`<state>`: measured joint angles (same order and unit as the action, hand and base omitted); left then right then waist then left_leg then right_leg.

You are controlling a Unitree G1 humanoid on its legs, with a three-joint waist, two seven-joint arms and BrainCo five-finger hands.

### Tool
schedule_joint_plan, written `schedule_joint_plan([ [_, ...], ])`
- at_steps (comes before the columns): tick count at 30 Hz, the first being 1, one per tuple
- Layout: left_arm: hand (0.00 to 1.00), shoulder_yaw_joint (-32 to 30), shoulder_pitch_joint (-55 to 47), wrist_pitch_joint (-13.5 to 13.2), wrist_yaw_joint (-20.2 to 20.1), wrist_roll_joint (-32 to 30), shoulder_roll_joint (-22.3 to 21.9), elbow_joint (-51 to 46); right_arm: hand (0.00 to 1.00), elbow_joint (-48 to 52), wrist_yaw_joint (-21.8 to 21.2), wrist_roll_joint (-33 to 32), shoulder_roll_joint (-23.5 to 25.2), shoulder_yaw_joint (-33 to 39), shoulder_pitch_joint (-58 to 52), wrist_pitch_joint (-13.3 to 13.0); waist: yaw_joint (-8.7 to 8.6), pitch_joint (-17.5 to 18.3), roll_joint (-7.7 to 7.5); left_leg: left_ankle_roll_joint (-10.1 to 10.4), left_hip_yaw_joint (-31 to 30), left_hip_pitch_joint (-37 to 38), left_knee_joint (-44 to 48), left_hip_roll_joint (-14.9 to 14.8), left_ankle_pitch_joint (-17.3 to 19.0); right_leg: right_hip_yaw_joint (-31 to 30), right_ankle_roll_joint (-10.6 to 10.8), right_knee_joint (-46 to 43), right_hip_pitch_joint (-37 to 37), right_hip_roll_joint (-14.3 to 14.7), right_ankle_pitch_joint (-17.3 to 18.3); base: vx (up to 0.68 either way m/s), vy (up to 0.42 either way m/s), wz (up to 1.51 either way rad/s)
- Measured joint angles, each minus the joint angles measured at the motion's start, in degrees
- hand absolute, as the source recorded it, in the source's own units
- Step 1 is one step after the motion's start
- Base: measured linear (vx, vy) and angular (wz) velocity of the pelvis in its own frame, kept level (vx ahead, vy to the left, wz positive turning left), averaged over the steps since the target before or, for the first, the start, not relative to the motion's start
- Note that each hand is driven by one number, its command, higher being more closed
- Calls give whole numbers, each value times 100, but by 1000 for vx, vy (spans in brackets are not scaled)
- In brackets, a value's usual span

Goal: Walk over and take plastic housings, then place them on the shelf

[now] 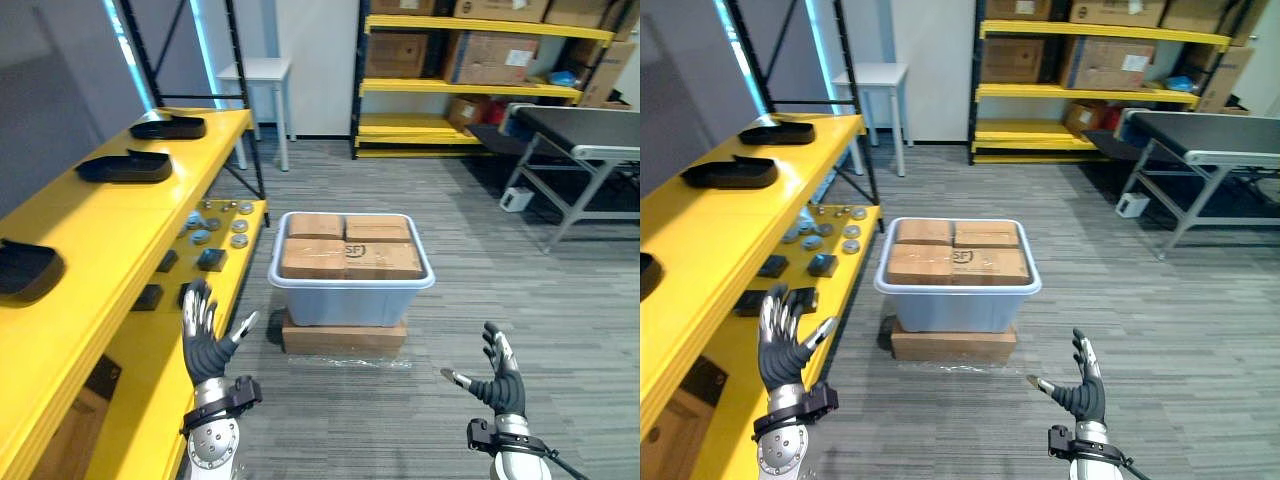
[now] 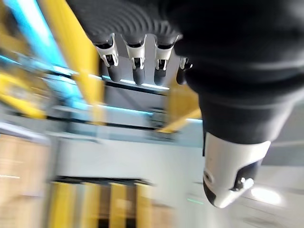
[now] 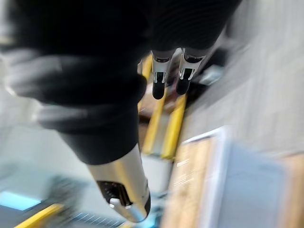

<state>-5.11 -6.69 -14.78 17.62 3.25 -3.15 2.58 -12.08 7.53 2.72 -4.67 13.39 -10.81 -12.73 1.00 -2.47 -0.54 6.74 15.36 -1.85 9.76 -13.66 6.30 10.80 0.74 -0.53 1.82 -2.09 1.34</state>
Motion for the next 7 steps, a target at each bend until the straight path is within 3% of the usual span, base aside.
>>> schedule_joint_plan([
  [2,0,-21,1,233,-4,50,51,1157,0,-1227,88,-73,41,399,3,172,-23,-151,-86,60,-270,-200,509,156,77,102,-4,19,-276,-217,0,130,55,41],
  [3,0,-24,-48,262,-9,47,50,1416,0,-1517,96,-112,28,497,-5,217,-10,-146,-83,76,-390,-156,318,269,63,109,-3,19,-316,-265,0,94,122,34],
  [4,0,-44,-121,323,-58,48,73,1904,0,-1990,126,-203,-26,690,-3,322,4,-137,46,-102,-462,-57,-52,393,-76,138,22,27,-399,-279,16,63,124,14],
  [5,0,-80,-132,347,-78,48,121,2182,0,-2237,148,-225,-14,756,-4,352,6,-100,93,-86,-458,23,-144,428,-71,147,66,26,-418,-299,46,93,152,17],
  [7,0,-322,-66,498,-211,42,384,3269,0,-3023,144,-237,24,891,99,473,5,-141,39,-87,-465,86,-242,554,-71,220,109,23,-454,-439,60,87,141,11],
])
